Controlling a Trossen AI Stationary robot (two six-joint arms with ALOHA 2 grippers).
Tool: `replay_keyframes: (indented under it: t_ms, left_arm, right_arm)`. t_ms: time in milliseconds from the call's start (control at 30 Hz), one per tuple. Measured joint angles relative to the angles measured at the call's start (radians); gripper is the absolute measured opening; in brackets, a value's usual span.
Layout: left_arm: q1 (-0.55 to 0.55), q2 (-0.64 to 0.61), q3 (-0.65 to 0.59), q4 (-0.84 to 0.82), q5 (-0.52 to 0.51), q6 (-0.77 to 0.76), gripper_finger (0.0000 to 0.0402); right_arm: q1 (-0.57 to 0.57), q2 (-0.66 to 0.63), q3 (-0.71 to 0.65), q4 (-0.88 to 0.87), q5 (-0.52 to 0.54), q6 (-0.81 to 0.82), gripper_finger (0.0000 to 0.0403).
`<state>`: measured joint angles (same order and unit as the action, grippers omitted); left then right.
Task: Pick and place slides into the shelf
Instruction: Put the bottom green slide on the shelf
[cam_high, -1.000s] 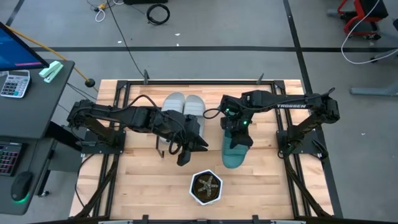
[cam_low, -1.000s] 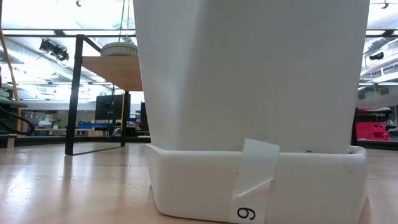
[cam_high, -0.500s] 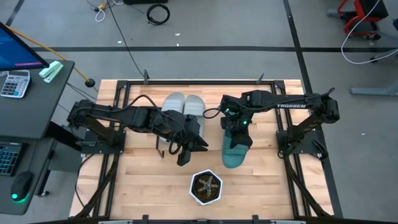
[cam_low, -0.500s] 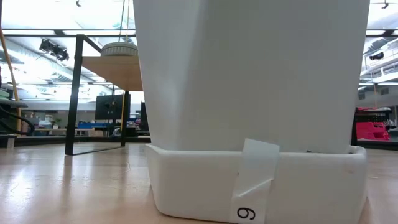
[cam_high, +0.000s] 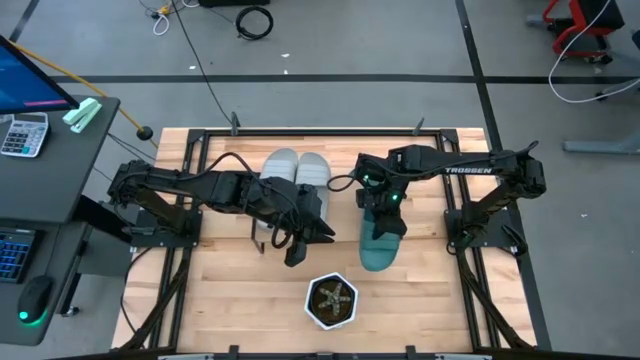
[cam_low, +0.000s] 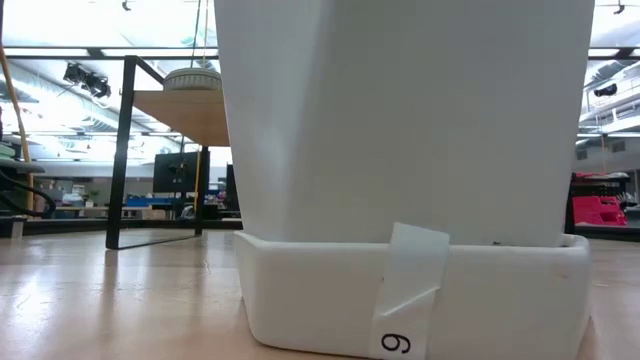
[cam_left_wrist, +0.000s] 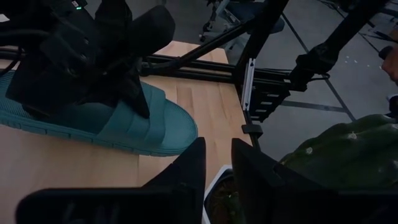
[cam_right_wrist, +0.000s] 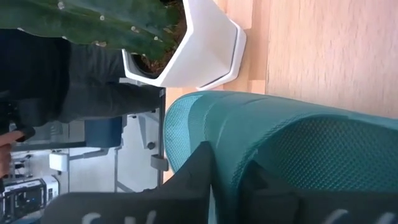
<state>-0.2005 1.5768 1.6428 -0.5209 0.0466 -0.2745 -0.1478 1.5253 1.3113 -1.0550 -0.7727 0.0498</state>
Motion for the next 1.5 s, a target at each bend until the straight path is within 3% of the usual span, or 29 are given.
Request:
replay_keyframes:
  t_ms: [467, 867, 1333, 1500]
  left_arm:
    - [0.0, 0.0, 0.0, 0.0, 0.0, 0.001, 0.0079]
    - [0.0, 0.0, 0.0, 0.0, 0.0, 0.009, 0.0082]
    - [0.0, 0.0, 0.0, 0.0, 0.0, 0.009, 0.0086]
    - [0.0, 0.0, 0.0, -0.001, 0.0, 0.009, 0.0081]
  right_arm:
    - [0.0, 0.0, 0.0, 0.001, 0.037, 0.01, 0.01]
    - [0.0, 0.0, 0.0, 0.0, 0.039, 0.027, 0.0123]
    - [0.0, -0.013, 0.016, -0.016, 0.042, 0.063, 0.0186]
    - [0.0, -0.013, 0.051, -0.042, 0.085, 0.055, 0.0192]
